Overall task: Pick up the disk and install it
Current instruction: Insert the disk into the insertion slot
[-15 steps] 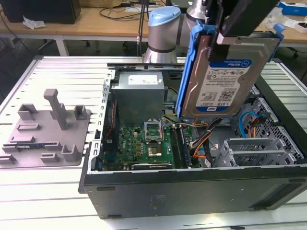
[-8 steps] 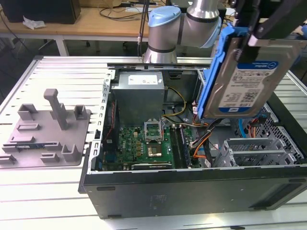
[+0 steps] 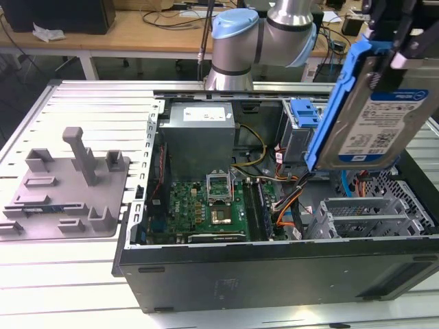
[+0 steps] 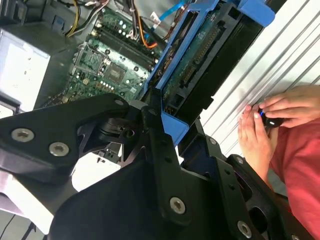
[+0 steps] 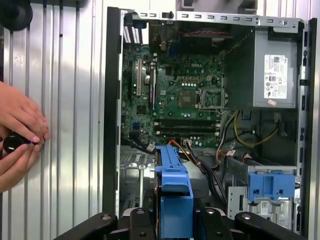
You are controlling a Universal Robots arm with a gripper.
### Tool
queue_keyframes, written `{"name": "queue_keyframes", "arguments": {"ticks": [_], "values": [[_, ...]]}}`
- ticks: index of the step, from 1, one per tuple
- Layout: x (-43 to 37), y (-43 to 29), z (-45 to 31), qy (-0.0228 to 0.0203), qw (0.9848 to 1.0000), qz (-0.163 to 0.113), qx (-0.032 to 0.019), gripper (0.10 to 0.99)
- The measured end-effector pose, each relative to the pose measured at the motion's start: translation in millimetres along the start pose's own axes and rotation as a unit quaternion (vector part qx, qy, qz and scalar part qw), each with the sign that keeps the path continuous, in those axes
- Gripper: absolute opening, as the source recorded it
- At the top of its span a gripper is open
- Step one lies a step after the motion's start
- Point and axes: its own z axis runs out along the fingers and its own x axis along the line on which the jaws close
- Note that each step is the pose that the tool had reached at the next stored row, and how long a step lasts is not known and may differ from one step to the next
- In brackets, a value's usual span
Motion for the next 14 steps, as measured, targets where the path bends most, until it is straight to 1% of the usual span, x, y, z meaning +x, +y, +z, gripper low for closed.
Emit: {"name": "queue_keyframes", "arguments": {"ticks": [3, 4, 10, 12, 14], "values": [[1.1, -10.4, 0.1, 0.0, 1.0, 0.0, 0.0, 0.369], [2.1, -15.5, 0.3, -0.0001, 1.0, 0.0, 0.0, 0.369], [8.3, -27.9, 1.5, -0.0001, 1.0, 0.0, 0.0, 0.369], [13.1, -33.4, 3.1, -0.0001, 1.0, 0.0, 0.0, 0.369], [15.4, -35.7, 4.1, 0.0, 1.0, 0.0, 0.0, 0.369]]}}
